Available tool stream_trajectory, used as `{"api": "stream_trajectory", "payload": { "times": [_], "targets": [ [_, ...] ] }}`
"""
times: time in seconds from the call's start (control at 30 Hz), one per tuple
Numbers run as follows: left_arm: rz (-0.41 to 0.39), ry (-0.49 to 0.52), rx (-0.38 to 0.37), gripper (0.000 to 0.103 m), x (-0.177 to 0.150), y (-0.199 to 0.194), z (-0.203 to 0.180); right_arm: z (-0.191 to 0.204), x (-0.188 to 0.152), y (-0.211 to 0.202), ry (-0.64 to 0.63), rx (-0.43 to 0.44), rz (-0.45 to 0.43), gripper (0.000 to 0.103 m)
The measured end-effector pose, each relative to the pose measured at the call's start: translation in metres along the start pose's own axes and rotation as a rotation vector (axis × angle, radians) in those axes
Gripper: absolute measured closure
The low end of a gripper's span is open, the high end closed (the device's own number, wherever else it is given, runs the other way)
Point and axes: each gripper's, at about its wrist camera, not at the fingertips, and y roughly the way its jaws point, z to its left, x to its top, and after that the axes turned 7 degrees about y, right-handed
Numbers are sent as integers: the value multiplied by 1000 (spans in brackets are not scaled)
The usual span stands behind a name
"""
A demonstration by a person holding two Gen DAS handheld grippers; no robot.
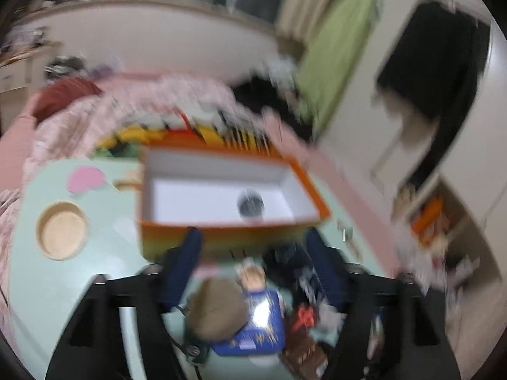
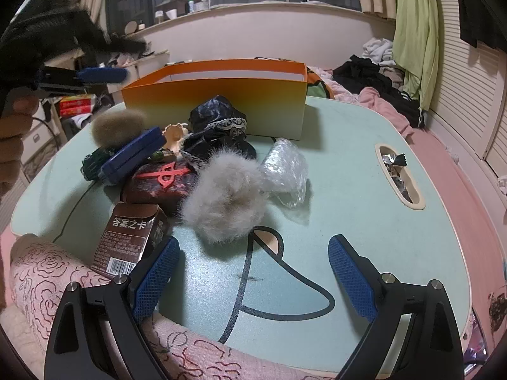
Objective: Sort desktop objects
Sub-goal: 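Grasp the brown fluffy ball in the box with the left tool, set it by the car, then grasp the silver round cap in the box with the right tool, set it down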
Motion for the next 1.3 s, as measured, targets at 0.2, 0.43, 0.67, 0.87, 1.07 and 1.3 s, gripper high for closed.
{"api": "stream_trajectory", "payload": {
  "times": [0.2,0.43,0.67,0.87,1.07,1.3],
  "targets": [
    [61,196,106,20,-27,-33,-9,0,-1,1,0,0,0,8],
    [282,233,216,20,-115,-27,8,0,-1,0,0,0,0,8],
    [212,275,306,1,-140,-3,-6,-1,2,-1,-3,-5,-5,8],
    [128,253,340,1,-148,-4,-6,-4,8,-16,27,56,-78,28],
    [116,250,343,0,-146,-13,-6,4,74,-34,63,164,-132,39],
    [102,251,341,0,-144,-16,-4,24,205,49,92,123,105,57]
  ]
}}
